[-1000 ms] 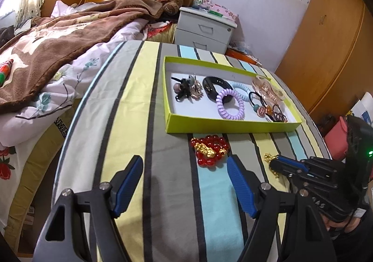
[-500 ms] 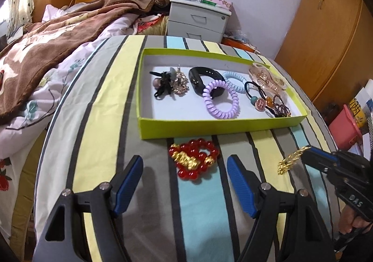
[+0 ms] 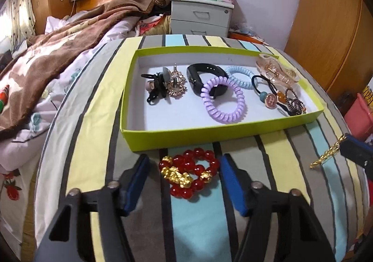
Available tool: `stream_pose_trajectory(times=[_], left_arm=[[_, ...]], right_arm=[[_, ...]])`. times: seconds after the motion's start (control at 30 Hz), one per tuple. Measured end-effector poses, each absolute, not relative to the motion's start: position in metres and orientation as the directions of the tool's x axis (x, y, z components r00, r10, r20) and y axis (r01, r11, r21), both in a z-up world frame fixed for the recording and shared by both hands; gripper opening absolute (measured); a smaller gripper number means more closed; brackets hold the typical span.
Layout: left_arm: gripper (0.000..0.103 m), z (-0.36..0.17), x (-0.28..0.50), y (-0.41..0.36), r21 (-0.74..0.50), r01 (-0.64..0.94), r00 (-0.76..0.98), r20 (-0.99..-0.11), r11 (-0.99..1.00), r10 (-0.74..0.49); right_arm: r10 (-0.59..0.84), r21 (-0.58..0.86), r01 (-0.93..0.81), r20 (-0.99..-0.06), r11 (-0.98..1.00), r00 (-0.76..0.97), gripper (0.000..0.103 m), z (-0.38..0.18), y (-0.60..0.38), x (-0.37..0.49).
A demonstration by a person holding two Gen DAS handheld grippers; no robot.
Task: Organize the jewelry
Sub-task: 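Close the left tool on the red beaded bracelet while the right tool holds the chain, then carry the red bracelet in the left tool and chain in the right tool into the box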
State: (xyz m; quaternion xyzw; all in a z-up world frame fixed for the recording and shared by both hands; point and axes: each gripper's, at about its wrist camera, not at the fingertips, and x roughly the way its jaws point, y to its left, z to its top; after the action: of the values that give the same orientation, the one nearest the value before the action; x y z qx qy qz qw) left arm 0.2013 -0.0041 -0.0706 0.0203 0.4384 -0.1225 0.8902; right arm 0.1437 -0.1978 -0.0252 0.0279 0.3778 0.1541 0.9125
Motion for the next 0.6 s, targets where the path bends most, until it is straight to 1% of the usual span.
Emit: stream_pose_trajectory(times=[0.03,0.17,0.2,0.27,0.3,0.4,0.43,0.6], left_arm=[[0.054,-0.07,0.201,-0.004,-0.07,0.238,0.585,-0.785,0.969,-0.201],[0.051,-0.07,0.2,-0.005,-0.055,0.241,0.588,-0.786,0.969,-0.191],[0.047,-0.07,0.2,-0.006,-0.052,0.241,0.589,-0.786,0.969,-0.189],[0.045,-0.069,0.199,-0.005,-0.055,0.242,0.588,-0.786,0.969,-0.191],[0.04,-0.069,0.199,-0.004,-0.06,0.243,0.586,-0.786,0.968,-0.196],[0.035,-0.068,0.198,-0.004,-0.061,0.243,0.586,-0.786,0.968,-0.197],[0.027,-0.067,0.197,-0.003,-0.065,0.244,0.589,-0.782,0.968,-0.201],[0.027,-0.055,0.192,0.003,-0.075,0.242,0.609,-0.764,0.967,-0.212]], right_arm=[[0.302,0.167,-0.26,-0.68,0.951,0.668,0.006,-0.025,-0.198,0.143],[0.302,0.168,-0.258,-0.679,0.951,0.67,0.006,-0.025,-0.199,0.143],[0.301,0.168,-0.257,-0.678,0.952,0.67,0.006,-0.024,-0.199,0.142],[0.301,0.168,-0.257,-0.678,0.952,0.671,0.006,-0.024,-0.199,0.142],[0.3,0.167,-0.257,-0.677,0.952,0.672,0.006,-0.023,-0.199,0.142],[0.298,0.166,-0.254,-0.675,0.953,0.675,0.006,-0.021,-0.201,0.142],[0.297,0.165,-0.253,-0.675,0.953,0.676,0.006,-0.02,-0.201,0.142],[0.289,0.156,-0.251,-0.67,0.955,0.684,0.006,-0.015,-0.202,0.141]])
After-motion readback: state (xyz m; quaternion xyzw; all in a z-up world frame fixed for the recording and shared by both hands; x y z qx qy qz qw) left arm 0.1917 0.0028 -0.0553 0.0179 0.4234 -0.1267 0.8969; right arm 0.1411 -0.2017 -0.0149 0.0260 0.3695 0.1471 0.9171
